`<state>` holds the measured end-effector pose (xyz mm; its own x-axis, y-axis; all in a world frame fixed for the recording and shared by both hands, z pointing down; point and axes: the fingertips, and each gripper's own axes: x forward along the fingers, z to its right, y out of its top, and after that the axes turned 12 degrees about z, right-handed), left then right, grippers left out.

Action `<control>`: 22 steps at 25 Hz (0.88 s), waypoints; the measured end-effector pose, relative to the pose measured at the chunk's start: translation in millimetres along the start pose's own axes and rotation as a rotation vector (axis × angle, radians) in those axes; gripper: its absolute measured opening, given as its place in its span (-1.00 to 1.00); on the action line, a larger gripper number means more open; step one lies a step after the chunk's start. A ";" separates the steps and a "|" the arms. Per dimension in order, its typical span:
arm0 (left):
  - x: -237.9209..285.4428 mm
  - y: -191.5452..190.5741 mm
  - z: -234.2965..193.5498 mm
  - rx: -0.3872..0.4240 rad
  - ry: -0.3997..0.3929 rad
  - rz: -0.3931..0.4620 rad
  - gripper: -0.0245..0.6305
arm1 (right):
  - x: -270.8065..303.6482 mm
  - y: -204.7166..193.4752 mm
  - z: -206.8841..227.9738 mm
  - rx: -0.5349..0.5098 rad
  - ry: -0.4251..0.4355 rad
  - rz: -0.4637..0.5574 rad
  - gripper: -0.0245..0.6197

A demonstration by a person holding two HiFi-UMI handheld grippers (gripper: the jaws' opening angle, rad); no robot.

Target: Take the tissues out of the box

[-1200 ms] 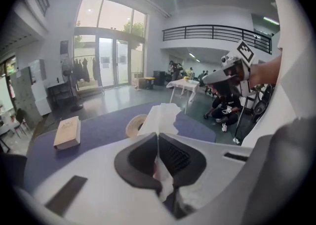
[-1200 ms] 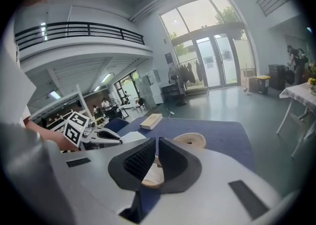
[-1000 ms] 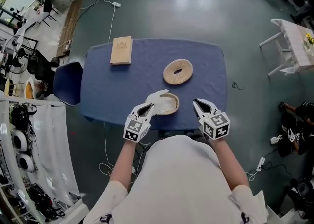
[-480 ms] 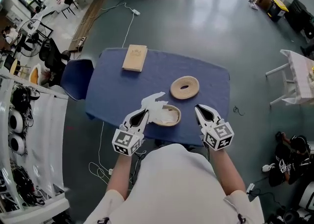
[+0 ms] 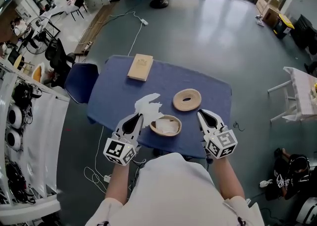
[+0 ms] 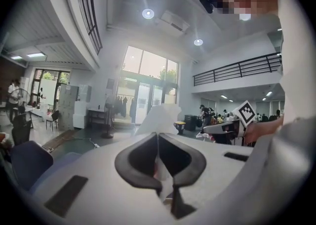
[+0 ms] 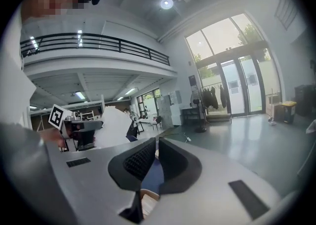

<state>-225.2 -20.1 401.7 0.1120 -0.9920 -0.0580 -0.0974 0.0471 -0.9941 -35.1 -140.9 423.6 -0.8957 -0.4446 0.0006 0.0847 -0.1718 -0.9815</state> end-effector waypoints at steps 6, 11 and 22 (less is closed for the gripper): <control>-3.4 21.0 -1.8 0.016 0.015 0.046 -0.88 | -2.2 21.9 0.9 -0.099 0.014 0.035 -0.79; -4.4 27.3 -8.4 0.021 0.024 0.056 -0.88 | 0.0 33.9 -1.5 -0.130 0.018 0.054 -0.80; -4.6 26.2 -12.1 0.009 0.039 0.067 -0.88 | 0.6 39.2 -0.6 -0.142 0.019 0.062 -0.80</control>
<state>-240.2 -15.7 377.0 0.0667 -0.9904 -0.1213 -0.0949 0.1147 -0.9889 -32.6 -147.4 385.0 -0.8987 -0.4339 -0.0629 0.0785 -0.0181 -0.9968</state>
